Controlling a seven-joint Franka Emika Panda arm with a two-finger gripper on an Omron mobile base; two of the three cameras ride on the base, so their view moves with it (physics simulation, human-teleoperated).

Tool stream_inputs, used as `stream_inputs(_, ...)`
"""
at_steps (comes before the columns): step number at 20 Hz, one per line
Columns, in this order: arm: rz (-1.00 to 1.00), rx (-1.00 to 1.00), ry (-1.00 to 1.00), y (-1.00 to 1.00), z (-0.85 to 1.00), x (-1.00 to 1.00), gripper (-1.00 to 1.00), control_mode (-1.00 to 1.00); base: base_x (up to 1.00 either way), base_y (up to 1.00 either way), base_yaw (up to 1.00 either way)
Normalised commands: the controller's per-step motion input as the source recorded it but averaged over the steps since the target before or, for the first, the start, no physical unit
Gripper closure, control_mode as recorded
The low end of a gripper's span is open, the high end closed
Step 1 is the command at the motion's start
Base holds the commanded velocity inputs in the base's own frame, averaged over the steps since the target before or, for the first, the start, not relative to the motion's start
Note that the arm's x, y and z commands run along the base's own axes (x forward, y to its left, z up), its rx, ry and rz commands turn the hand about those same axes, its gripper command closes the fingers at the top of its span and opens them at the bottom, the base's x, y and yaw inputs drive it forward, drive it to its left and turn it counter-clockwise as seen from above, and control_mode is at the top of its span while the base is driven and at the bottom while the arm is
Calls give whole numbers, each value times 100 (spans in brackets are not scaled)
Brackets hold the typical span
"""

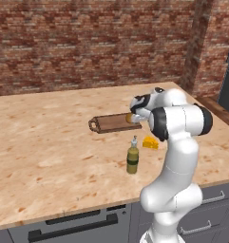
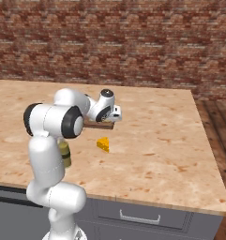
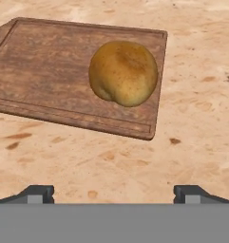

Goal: Retrieve the reheated potato from the microwave, then place the potato, cheese, and condiment on the cutting board.

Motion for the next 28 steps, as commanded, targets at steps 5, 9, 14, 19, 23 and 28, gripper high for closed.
stream_inputs(5, 0, 0, 10, -8, 12, -32, -100, -100, 0, 0, 0)
stream_inputs(9, 0, -1, 10, -8, 0, -24, -100, -100, 0, 0, 0)
stream_inputs(14, 0, -1, 4, -9, -1, -26, -100, -100, 0, 0, 0)
stream_inputs(19, 0, -1, 0, 0, -12, -32, -100, -100, 0, 0, 0)
stream_inputs(23, -2, 0, 4, 0, -14, -25, -100, -100, 0, 0, 0)
stream_inputs(28, -4, 0, 3, 0, -12, -24, -100, -100, 0, 0, 0)
